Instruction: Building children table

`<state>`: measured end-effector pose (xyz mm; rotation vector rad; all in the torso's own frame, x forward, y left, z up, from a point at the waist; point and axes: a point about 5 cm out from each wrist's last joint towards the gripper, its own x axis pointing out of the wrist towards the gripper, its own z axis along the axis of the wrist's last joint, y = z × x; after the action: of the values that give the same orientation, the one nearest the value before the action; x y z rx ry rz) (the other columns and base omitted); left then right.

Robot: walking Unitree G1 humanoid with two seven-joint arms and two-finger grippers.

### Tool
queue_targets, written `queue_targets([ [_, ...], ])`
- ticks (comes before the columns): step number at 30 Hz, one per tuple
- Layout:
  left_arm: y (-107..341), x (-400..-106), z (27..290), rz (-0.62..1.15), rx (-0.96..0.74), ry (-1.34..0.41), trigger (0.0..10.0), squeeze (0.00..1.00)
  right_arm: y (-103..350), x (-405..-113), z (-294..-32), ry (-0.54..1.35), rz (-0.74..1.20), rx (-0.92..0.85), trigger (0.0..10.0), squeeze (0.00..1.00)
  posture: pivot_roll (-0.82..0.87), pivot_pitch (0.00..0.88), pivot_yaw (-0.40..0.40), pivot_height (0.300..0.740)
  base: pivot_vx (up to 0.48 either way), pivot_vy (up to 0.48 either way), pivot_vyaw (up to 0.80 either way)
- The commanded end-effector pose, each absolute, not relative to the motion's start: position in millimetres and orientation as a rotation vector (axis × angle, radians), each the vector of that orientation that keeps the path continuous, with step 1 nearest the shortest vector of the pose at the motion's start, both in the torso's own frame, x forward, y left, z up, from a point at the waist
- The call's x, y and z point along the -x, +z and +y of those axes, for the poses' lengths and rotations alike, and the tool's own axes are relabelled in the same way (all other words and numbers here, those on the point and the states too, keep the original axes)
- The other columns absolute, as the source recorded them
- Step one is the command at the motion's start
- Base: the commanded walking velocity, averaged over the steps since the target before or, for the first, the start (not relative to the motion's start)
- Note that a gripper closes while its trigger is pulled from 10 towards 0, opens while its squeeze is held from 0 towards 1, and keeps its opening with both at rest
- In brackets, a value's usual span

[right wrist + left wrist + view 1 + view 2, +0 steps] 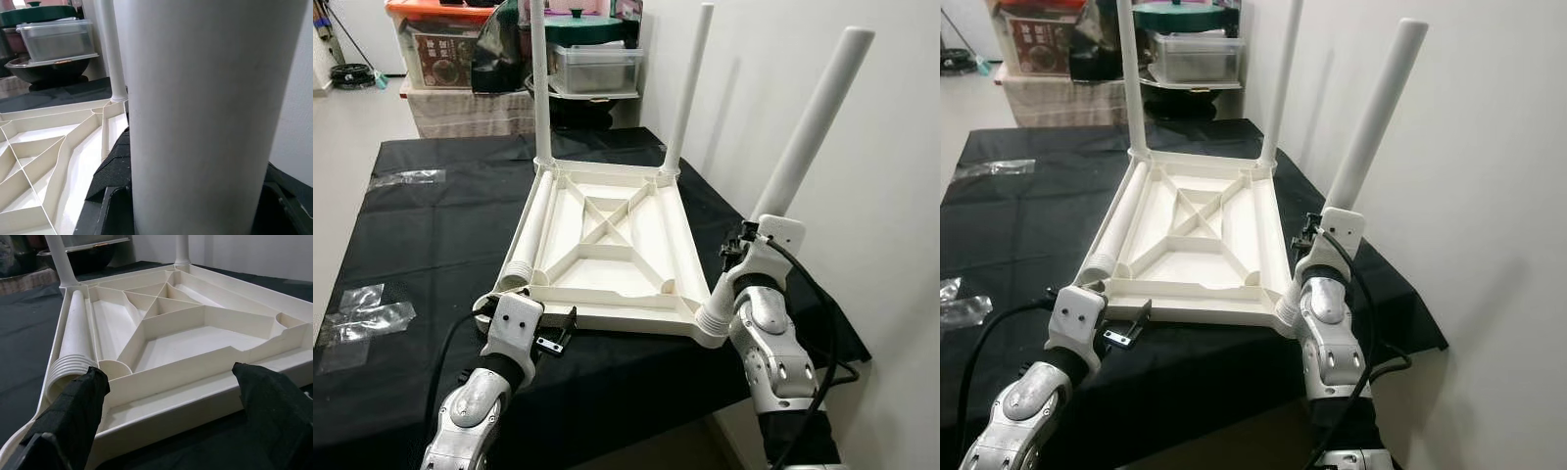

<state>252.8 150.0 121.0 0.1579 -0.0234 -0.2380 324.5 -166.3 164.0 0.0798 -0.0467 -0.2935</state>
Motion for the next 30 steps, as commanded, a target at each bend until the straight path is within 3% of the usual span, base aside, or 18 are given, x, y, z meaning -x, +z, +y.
queue_targets([
  [1,118.8,-253.6,149.6,-0.017,-0.173,-0.248,10.0,0.0,126.8,-316.5,-184.6,-0.377,0.095,0.044,10.0,0.0,0.04,0.0,-0.069,0.74,0.0,0.0,0.0],
  [30,116.1,-255.4,145.0,-0.012,-0.163,-0.258,10.0,0.0,140.9,-317.4,-180.1,-0.312,-0.038,0.11,10.0,0.0,0.03,0.0,-0.071,0.74,0.0,0.0,0.0],
])
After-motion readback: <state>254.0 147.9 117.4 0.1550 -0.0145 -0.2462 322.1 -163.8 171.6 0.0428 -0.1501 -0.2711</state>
